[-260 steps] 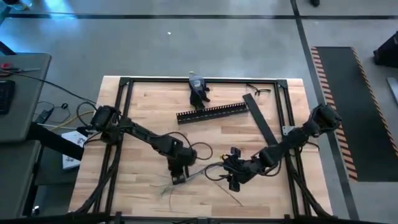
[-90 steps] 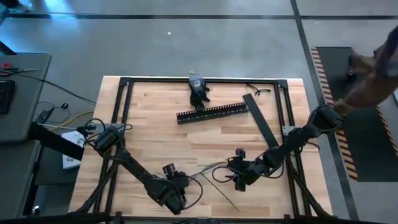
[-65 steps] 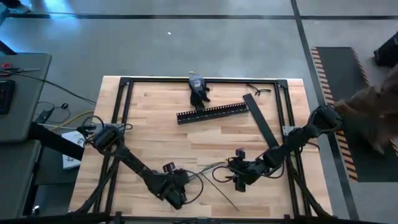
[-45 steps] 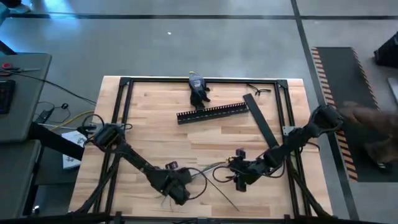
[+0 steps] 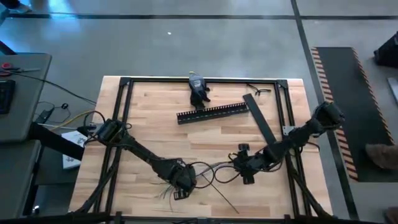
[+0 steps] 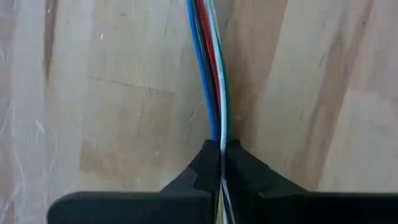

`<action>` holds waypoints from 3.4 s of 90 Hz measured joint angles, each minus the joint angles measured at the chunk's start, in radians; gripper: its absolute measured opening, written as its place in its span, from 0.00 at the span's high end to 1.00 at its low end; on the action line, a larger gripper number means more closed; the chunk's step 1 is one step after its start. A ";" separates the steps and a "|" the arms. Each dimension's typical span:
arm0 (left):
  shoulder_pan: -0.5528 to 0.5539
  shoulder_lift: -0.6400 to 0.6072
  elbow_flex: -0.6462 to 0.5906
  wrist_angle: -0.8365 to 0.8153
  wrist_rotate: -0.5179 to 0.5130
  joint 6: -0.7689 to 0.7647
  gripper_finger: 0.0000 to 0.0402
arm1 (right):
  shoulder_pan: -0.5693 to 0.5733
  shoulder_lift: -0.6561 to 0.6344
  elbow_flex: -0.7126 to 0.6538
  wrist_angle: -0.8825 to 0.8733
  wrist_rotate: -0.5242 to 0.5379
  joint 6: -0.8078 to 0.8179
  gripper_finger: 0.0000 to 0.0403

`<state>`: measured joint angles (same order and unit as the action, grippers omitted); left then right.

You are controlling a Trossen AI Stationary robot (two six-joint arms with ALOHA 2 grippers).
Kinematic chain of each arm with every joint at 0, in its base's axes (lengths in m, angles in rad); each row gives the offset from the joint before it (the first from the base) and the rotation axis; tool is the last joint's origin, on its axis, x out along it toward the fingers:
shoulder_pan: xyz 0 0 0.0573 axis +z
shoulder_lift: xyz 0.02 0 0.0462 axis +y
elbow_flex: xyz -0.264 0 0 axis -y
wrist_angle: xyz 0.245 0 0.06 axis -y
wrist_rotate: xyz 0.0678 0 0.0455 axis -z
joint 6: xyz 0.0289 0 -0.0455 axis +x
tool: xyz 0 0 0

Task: Ziptie cables
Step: Put the colored ziptied cables into the black cable duct

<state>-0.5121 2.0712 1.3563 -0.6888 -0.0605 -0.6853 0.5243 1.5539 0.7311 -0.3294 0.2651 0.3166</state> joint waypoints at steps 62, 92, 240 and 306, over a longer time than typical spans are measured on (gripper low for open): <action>-0.028 0.000 0.003 -0.001 -0.066 0.008 0.99 | -0.200 0.026 -0.129 0.102 -0.257 -0.163 0.94; -0.009 0.011 0.115 -0.269 -0.182 0.104 1.00 | -0.170 -0.074 -0.011 -0.115 -0.197 -0.191 0.99; 0.373 -0.296 0.071 -0.350 -0.613 0.451 1.00 | -0.898 -0.190 0.219 -0.287 -0.168 -0.788 1.00; -0.024 -0.480 0.107 -0.399 -0.404 -0.096 1.00 | -0.321 -0.194 0.361 -0.076 -0.152 -0.454 1.00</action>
<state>-0.5359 1.5917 1.4636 -1.0879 -0.4649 -0.7815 0.2032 1.3595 1.0920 -0.4049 0.1129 -0.1375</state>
